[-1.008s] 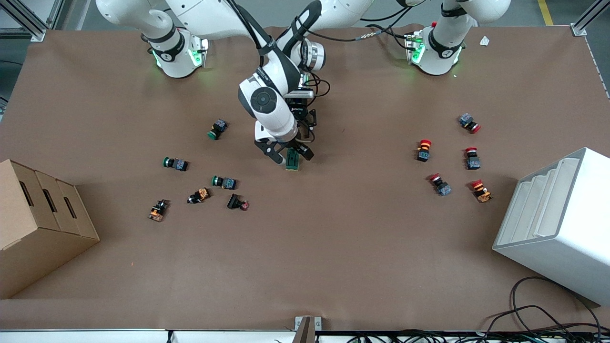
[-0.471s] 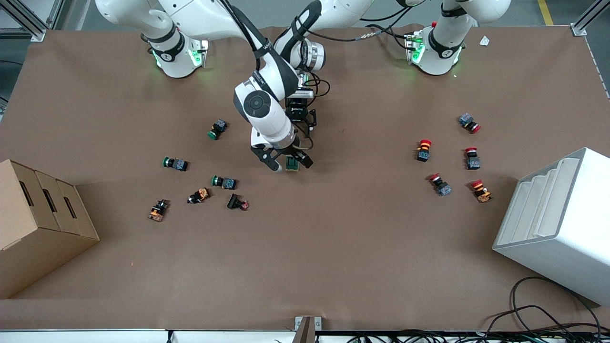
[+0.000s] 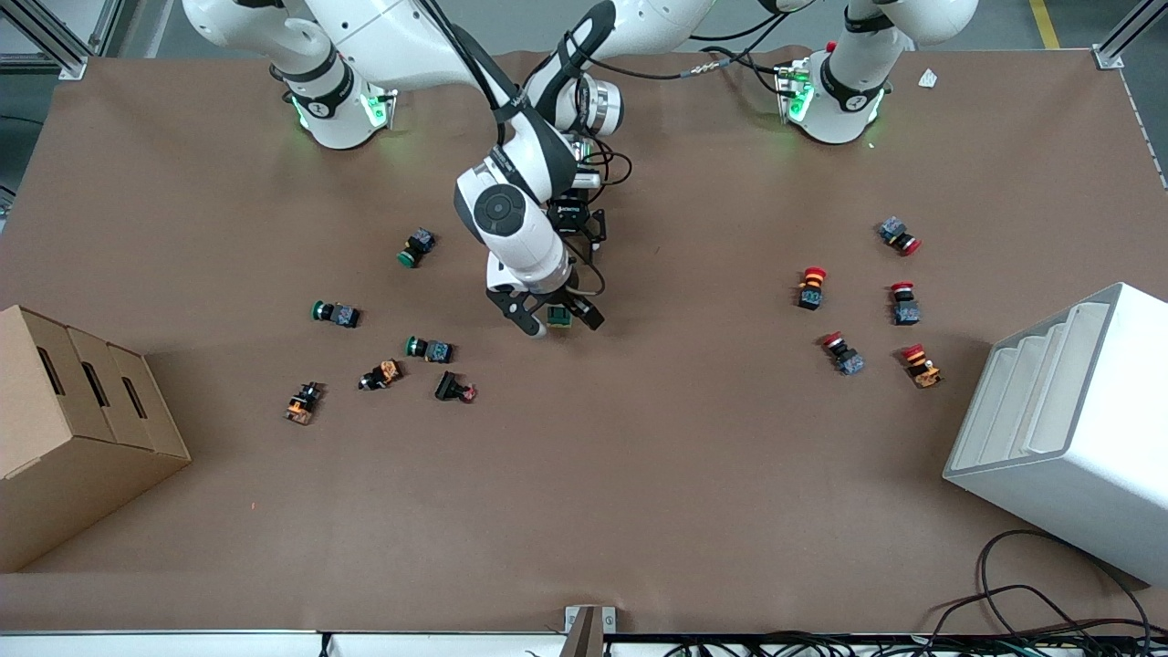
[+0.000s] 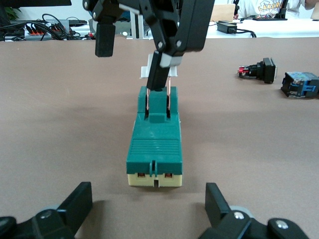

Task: Close load switch with both arms

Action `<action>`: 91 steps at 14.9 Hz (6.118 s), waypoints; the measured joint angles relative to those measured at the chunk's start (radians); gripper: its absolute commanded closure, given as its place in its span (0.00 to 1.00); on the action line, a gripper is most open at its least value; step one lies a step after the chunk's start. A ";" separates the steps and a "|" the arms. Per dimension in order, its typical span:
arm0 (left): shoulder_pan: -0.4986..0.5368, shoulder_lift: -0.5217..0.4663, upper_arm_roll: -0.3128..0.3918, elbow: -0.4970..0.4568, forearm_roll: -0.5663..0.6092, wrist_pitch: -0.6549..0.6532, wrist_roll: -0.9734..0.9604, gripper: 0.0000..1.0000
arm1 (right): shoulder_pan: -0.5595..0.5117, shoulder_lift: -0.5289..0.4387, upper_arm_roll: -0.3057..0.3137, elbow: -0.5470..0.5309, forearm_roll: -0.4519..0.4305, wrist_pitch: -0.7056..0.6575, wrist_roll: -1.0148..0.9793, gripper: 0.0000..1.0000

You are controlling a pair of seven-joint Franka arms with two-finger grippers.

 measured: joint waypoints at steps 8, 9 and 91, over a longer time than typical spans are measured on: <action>0.000 0.000 0.000 0.000 0.000 0.000 0.000 0.00 | -0.029 0.031 0.008 0.048 0.000 -0.031 0.000 0.00; 0.000 0.000 0.000 0.000 0.000 0.000 0.000 0.00 | -0.030 0.033 0.008 0.053 0.000 -0.037 0.000 0.00; 1.198 -0.894 0.091 0.246 -1.745 -0.405 2.472 0.00 | -0.810 -0.672 -0.031 0.306 -0.345 -1.240 -1.296 0.00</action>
